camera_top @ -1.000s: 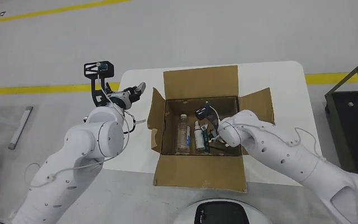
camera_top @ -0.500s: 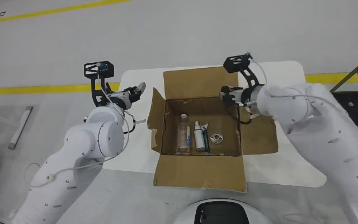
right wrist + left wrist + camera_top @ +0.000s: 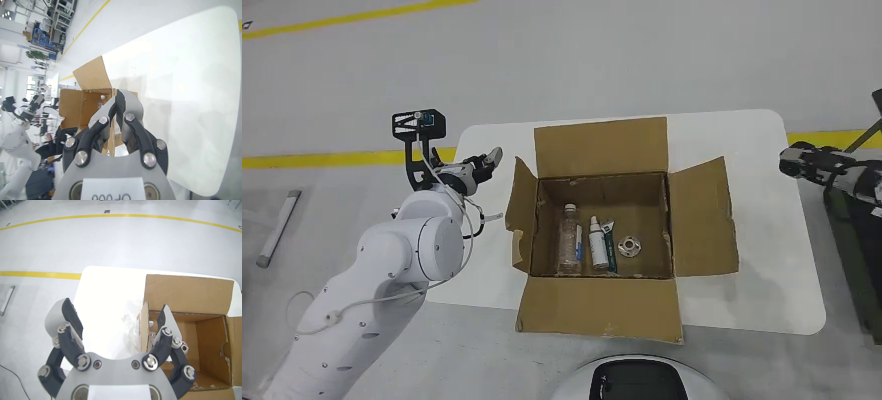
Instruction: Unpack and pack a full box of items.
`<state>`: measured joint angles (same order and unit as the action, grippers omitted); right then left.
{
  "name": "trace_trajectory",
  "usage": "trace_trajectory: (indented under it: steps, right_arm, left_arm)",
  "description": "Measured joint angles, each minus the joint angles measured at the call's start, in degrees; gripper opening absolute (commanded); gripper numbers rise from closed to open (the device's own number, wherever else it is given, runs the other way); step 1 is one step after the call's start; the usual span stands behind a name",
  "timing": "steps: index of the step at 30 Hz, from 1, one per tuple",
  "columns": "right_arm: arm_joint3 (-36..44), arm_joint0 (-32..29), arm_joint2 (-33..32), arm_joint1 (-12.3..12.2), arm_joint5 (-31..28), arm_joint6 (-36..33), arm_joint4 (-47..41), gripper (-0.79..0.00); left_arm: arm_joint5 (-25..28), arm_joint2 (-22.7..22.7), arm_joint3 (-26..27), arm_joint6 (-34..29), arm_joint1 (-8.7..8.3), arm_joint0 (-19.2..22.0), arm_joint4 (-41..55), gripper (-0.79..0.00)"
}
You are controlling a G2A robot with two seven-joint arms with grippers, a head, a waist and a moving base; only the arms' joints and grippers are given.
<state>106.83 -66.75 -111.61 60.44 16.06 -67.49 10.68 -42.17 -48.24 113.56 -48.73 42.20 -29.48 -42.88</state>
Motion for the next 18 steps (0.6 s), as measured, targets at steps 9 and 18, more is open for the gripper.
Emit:
trace_trajectory:
  steps: [9,18]
  right_arm:
    - [-4.79,-6.31,0.37,0.36,-7.03,-0.93,-16.78,-0.317]
    - [-6.36,-4.08,6.77,-0.31,-10.07,-3.43,-17.54,-0.471]
  left_arm:
    - [0.0,0.0,0.0,0.0,0.0,0.0,0.0,0.0]
    - [0.0,0.0,0.0,0.0,0.0,0.0,0.0,0.0]
